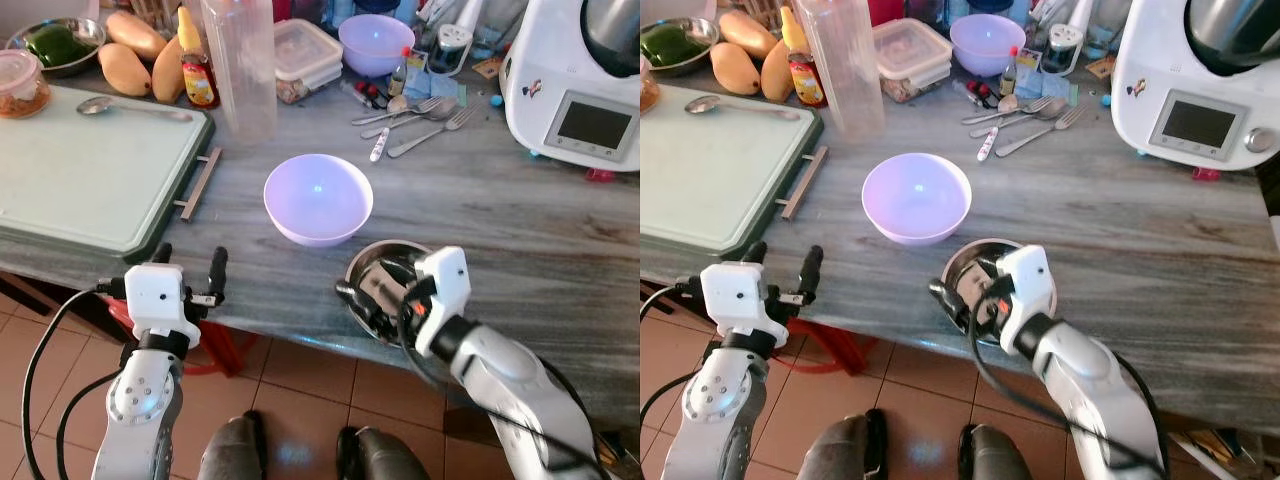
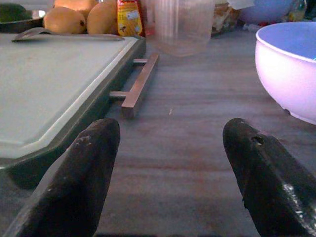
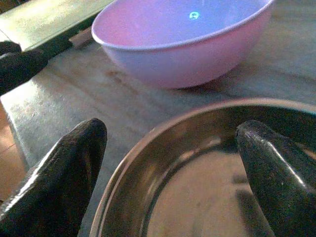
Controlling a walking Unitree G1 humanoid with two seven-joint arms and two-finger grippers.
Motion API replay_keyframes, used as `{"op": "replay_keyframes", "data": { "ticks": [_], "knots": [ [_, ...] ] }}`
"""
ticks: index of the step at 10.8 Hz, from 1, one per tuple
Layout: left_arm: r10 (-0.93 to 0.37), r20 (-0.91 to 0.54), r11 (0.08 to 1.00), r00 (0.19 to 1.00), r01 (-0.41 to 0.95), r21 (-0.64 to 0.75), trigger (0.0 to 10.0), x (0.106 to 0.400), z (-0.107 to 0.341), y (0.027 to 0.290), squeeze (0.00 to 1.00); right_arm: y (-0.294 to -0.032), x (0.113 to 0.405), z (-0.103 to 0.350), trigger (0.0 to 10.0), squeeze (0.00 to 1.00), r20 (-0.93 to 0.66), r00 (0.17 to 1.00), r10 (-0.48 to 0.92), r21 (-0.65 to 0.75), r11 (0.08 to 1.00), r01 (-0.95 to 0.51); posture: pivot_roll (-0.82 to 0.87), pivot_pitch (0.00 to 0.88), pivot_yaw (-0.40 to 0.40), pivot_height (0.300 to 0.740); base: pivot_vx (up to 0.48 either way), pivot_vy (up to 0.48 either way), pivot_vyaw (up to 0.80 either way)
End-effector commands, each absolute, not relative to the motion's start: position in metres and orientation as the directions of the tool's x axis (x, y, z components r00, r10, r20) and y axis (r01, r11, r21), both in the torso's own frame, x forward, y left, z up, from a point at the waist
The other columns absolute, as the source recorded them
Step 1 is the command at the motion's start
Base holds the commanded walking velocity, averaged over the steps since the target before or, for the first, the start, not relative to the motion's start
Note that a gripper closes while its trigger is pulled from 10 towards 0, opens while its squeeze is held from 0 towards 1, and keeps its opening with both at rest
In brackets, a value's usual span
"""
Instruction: Setting the table
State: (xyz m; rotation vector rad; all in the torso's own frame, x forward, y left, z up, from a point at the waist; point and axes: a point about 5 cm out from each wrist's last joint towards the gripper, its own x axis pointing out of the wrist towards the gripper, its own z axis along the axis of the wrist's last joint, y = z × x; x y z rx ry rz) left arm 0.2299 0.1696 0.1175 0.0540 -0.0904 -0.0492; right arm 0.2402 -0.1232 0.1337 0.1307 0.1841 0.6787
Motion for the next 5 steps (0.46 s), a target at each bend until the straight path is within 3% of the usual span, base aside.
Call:
{"op": "replay_keyframes", "data": {
  "ticks": [1,5],
  "knots": [
    [-0.057,0.086,0.997,0.995,0.052,0.059,10.0,0.228,0.119,0.168,0.0,-0.127,0.242,0.131,10.0,0.0,-0.139,0.773,0.618,0.2,0.782,-0.59,0.0,0.184,-0.017,0.74,0.0,0.0,0.0],
    [-0.056,0.086,0.997,0.995,0.05,0.066,10.0,0.227,0.122,0.169,0.0,-0.123,0.253,0.123,10.0,0.0,-0.159,0.761,0.629,0.3,0.765,-0.57,0.02,0.192,-0.018,0.74,0.0,0.0,0.0]
  ]
}}
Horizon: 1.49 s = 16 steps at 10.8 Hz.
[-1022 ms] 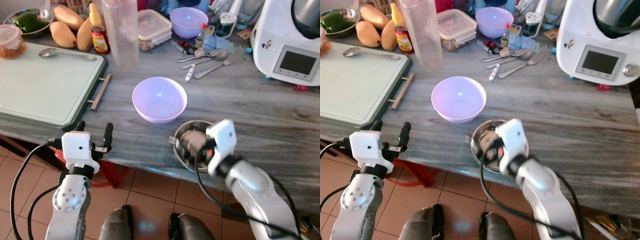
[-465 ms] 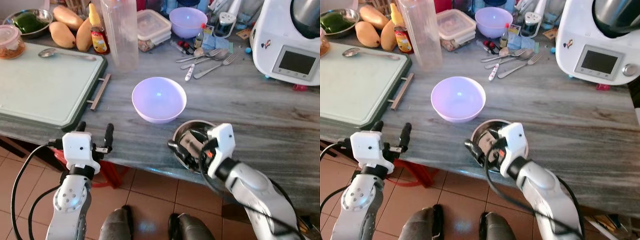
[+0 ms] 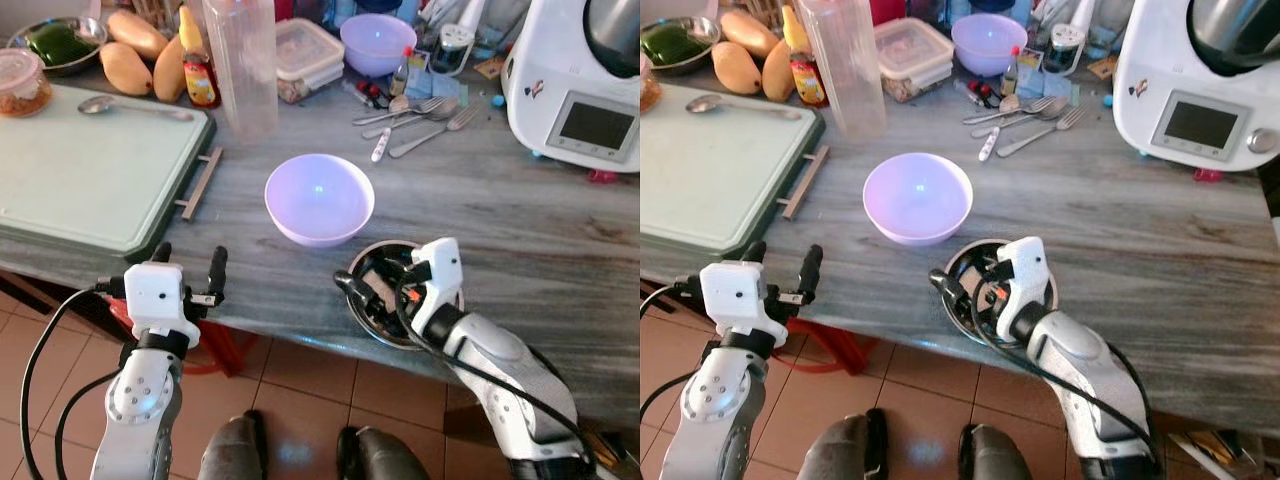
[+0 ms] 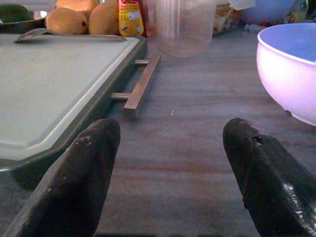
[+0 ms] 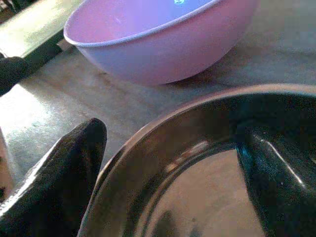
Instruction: Setting the table
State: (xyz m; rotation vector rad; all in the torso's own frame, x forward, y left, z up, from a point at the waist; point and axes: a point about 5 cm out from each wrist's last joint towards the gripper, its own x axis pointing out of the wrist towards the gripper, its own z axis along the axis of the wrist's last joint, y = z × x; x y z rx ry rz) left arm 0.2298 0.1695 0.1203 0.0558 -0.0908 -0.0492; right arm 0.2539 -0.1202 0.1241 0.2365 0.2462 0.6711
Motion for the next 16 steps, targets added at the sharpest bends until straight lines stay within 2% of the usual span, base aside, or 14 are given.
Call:
{"op": "replay_keyframes", "data": {
  "ticks": [1,10,14,16],
  "knots": [
    [-0.053,0.085,0.997,0.995,0.048,0.067,10.0,0.227,0.122,0.169,0.0,-0.122,0.254,0.121,10.0,0.0,-0.163,0.759,0.63,0.312,0.763,-0.566,0.02,0.191,-0.018,0.74,0.0,0.0,0.0],
    [-0.054,0.084,0.997,0.995,0.049,0.062,10.0,0.229,0.12,0.168,0.0,-0.108,0.27,0.12,10.0,0.0,-0.133,0.738,0.662,0.297,0.737,-0.607,0.02,0.185,-0.017,0.74,0.0,0.0,0.0],
    [-0.012,0.093,0.999,0.996,0.008,0.042,10.0,0.228,0.121,0.172,0.0,-0.126,0.26,0.16,10.0,0.0,0.065,0.834,0.548,0.09,0.829,-0.552,0.01,0.167,-0.023,0.74,0.0,0.0,0.0],
    [0.155,0.081,0.983,0.985,-0.162,0.084,10.0,0.236,0.12,0.186,0.0,-0.125,0.256,0.168,10.0,0.0,0.133,0.871,0.473,-0.03,0.88,-0.473,0.01,0.129,-0.026,0.74,0.0,0.0,0.0]
  ]
}}
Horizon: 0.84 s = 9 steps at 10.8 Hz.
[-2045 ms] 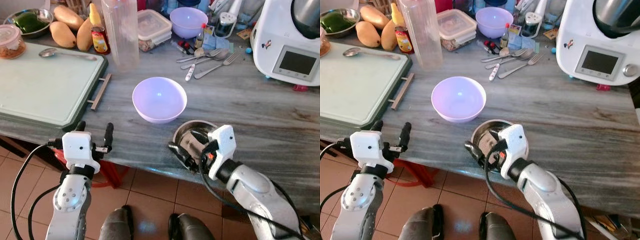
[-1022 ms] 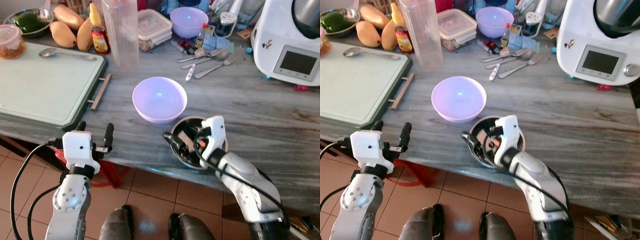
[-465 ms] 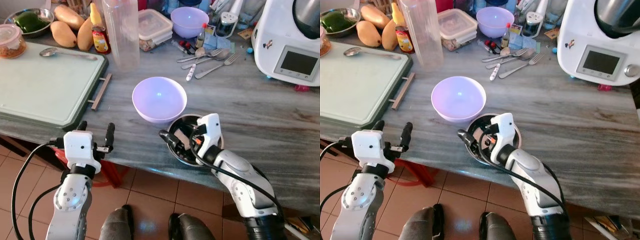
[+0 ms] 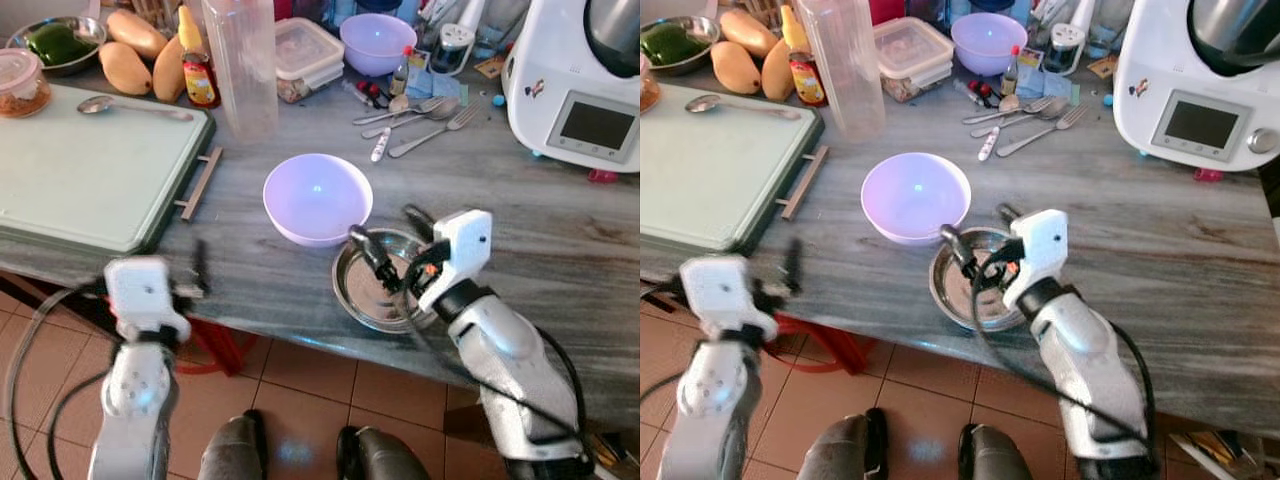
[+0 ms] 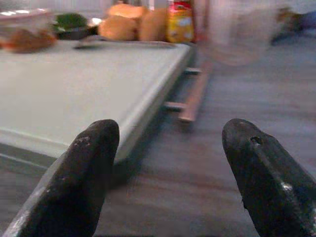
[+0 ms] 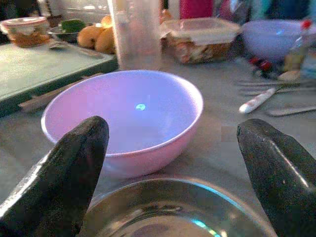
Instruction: Setting the table
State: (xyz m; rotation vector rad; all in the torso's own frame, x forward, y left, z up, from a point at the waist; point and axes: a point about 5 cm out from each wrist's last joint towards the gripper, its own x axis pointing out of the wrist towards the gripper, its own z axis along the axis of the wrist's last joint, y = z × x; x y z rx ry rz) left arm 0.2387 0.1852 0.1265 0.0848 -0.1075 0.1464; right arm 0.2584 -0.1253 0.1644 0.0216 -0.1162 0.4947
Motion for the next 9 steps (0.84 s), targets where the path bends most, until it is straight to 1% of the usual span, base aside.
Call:
{"op": "replay_keyframes", "data": {
  "ticks": [1,2,3,5,9],
  "knots": [
    [0.163,0.084,0.982,0.983,-0.17,0.082,10.0,0.2382,0.1214,0.1867,0.0,-0.1253,0.2558,0.1668,10.0,0.0,0.134,0.882,0.452,-0.027,0.891,-0.453,0.01,0.117,-0.026,0.74,0.0,0.0,0.0],
    [0.159,0.085,0.984,0.984,-0.165,0.07,10.0,0.24,0.1223,0.1856,0.0,-0.1279,0.2561,0.1657,10.0,0.0,0.138,0.897,0.419,-0.046,0.908,-0.417,0.01,0.103,-0.023,0.74,0.0,0.0,-0.71],
    [0.155,0.088,0.985,0.984,-0.161,0.067,10.0,0.2409,0.1227,0.184,0.0,-0.129,0.2558,0.1648,10.0,0.0,0.139,0.898,0.418,-0.061,0.908,-0.413,0.01,0.099,-0.02,0.74,0.0,0.0,-0.44],
    [0.158,0.091,0.984,0.983,-0.164,0.063,10.0,0.2439,0.124,0.181,0.0,-0.1342,0.2596,0.1649,10.0,0.0,0.152,0.907,0.392,-0.081,0.92,-0.384,0.0,0.091,-0.022,0.74,0.0,0.0,0.0],
    [0.166,0.092,0.984,0.982,-0.171,0.054,10.0,0.2475,0.1248,0.1799,0.0,-0.1337,0.2622,0.1653,10.0,0.0,0.165,0.908,0.386,-0.101,0.922,-0.374,0.0,0.087,-0.027,0.74,-0.311,0.0,0.0]
  ]
}}
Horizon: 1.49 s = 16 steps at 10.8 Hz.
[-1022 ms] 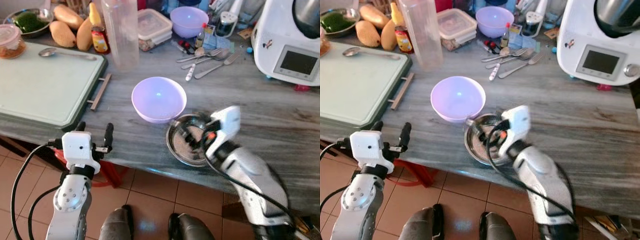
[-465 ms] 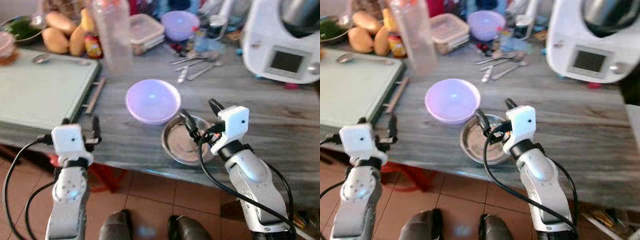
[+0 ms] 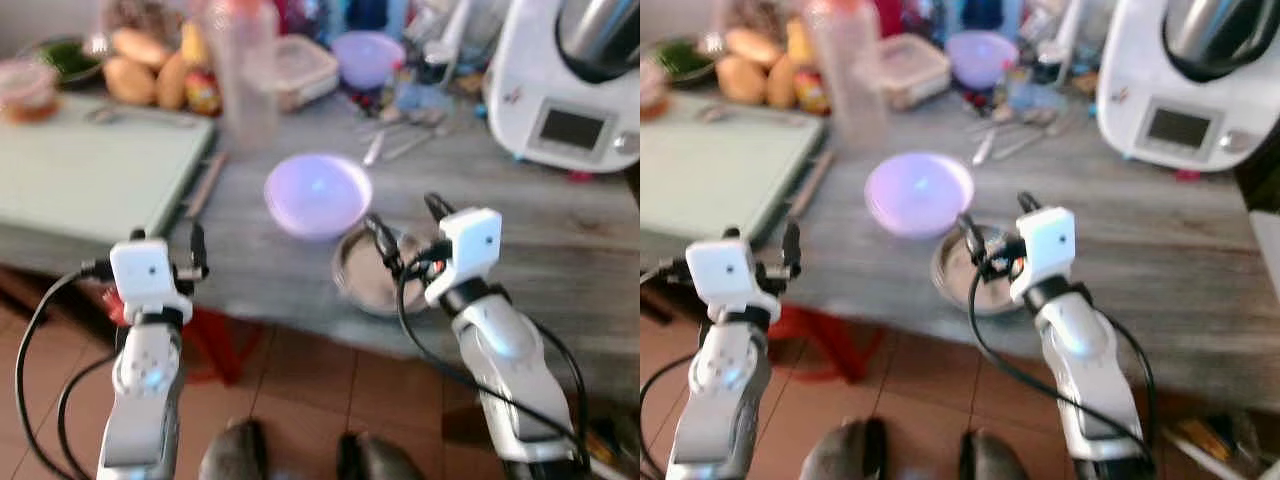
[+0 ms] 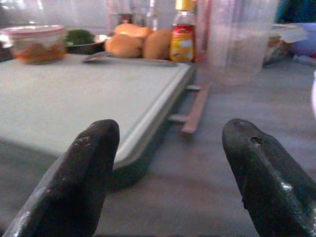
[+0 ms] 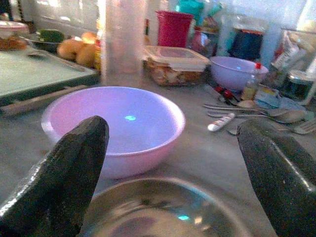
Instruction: Setting the table
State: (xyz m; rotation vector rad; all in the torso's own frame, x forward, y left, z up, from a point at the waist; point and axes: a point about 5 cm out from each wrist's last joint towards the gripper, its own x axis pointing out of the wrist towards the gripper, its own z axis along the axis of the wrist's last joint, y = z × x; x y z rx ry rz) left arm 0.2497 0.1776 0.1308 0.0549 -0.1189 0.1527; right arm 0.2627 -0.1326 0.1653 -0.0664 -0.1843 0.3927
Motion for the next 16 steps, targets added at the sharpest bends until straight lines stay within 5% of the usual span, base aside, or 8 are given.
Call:
{"op": "replay_keyframes", "data": {
  "ticks": [1,8,12,16],
  "knots": [
    [0.166,0.095,0.984,0.982,-0.171,0.053,10.0,0.248,0.126,0.18,0.0,-0.136,0.262,0.164,10.0,0.0,0.166,0.914,0.371,-0.112,0.928,-0.357,0.0,0.089,-0.028,0.74,-0.345,0.0,0.0],
    [0.101,0.09,0.992,0.991,-0.107,0.061,10.0,0.249,0.126,0.172,0.0,-0.161,0.27,0.158,10.0,0.0,0.177,0.965,0.193,-0.108,0.978,-0.176,0.0,0.11,-0.013,0.74,-0.317,0.0,0.0],
    [-0.187,0.046,0.982,0.981,0.187,-0.004,10.0,0.238,0.106,0.141,0.0,-0.163,0.26,0.15,10.0,0.0,0.177,0.978,0.113,-0.131,0.987,-0.091,-0.01,0.146,0.0,0.74,0.0,0.0,0.0],
    [-0.085,0.072,0.996,0.994,0.083,0.034,10.0,0.247,0.115,0.16,0.0,-0.18,0.242,0.127,10.0,0.0,0.113,0.992,-0.051,-0.142,0.988,0.067,-0.03,0.158,0.028,0.74,0.0,0.0,-0.12]
  ]
}}
